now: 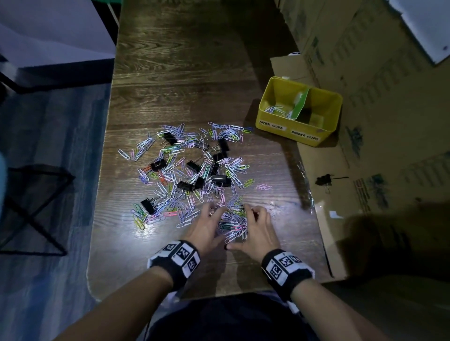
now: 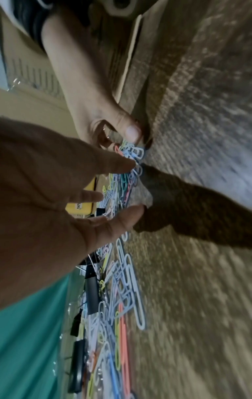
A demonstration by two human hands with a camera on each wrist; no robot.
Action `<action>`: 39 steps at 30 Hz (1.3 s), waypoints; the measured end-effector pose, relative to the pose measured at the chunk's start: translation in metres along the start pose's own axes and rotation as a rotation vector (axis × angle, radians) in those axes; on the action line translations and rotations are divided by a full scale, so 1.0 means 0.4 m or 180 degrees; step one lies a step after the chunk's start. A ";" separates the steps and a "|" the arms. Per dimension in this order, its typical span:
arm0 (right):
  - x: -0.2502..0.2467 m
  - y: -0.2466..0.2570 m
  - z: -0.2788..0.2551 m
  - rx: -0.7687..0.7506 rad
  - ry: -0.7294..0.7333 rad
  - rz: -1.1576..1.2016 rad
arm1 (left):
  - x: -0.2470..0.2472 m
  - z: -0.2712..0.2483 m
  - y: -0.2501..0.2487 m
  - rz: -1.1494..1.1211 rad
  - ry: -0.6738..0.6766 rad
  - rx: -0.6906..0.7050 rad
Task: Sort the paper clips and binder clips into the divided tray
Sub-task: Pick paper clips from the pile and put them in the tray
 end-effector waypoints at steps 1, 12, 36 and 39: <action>-0.001 0.003 0.002 -0.0018 -0.0011 -0.0038 | 0.005 0.001 0.007 0.0186 0.0050 0.0011; -0.036 -0.014 0.058 -0.0098 0.0144 0.0338 | 0.044 0.082 -0.021 0.0501 0.0041 0.0346; -0.184 -0.161 0.165 0.1272 -0.0511 0.3214 | -0.106 0.216 -0.016 -0.2659 0.0278 -0.1100; -0.235 -0.158 0.172 0.1316 -0.0721 0.3679 | -0.138 0.250 -0.038 -0.3267 0.0229 -0.1192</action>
Point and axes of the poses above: each hand's wrist, its own z-axis towards the middle knuckle, its own x-axis out of the palm, y = z × x, the point moved 5 cm from there along z, towards the middle knuckle, and after that the axes turned 15 degrees about -y, right-handed, at the moved point
